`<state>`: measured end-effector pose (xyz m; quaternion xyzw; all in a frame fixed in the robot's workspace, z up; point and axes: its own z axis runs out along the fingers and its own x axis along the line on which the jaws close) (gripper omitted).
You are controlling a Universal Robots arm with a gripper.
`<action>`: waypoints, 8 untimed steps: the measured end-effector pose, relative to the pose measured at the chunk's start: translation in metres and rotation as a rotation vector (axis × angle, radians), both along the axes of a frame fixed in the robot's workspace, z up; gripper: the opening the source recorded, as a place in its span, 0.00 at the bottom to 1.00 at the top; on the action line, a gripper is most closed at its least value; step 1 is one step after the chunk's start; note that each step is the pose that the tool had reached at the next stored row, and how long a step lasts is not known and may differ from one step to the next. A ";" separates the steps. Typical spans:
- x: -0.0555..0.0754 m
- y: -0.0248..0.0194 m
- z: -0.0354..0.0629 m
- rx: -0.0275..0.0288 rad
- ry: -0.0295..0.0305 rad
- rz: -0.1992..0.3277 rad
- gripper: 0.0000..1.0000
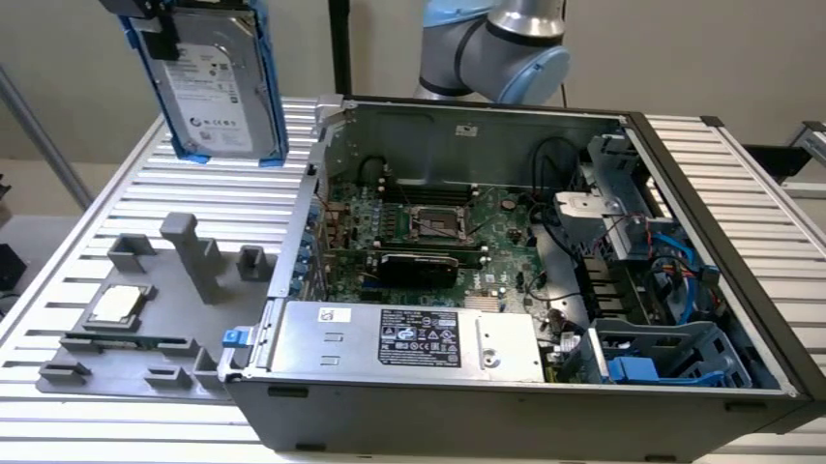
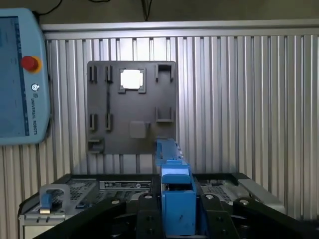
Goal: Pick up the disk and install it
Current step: 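Pick up the disk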
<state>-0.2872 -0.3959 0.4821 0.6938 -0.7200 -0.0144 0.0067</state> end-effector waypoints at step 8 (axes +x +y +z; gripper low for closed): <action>0.036 -0.0051 0.0108 -0.0001 0.0055 0.000 0.00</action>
